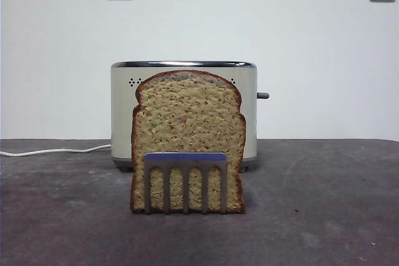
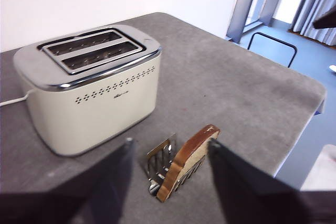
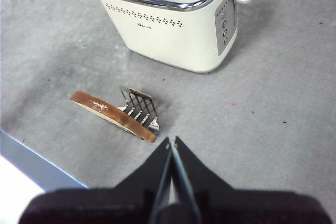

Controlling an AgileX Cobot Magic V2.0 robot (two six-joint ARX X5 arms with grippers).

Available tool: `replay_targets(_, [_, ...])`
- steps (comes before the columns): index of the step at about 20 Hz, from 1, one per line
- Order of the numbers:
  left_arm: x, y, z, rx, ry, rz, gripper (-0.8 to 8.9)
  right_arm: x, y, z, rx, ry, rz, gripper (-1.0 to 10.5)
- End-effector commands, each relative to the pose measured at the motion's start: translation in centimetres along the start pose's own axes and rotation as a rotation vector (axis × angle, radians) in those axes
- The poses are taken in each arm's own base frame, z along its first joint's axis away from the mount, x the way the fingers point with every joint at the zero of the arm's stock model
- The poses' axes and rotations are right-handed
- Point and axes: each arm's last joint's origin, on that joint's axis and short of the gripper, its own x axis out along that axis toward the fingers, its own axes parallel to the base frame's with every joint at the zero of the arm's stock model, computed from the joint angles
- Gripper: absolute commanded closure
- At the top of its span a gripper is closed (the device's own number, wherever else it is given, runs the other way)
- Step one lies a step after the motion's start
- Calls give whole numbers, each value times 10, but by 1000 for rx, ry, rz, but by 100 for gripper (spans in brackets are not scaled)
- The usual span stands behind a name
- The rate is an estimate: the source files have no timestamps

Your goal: Pick up a slice of bread from the rack,put the bread on the toaster,press the button

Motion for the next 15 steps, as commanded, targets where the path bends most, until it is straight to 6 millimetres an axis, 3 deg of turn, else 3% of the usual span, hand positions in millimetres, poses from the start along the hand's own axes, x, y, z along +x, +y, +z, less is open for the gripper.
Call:
replay_targets(1, [5, 1, 5, 41, 9, -38, 187, -1, 0, 1, -11, -5, 3, 958])
replay_targets(8, [44, 3, 36, 203, 186, -155, 188, 3, -2, 2, -1, 13, 5, 958])
replay_targets(15, [125, -13, 51, 437, 412, -251, 188, 7, -4, 3, 6, 27, 7, 958])
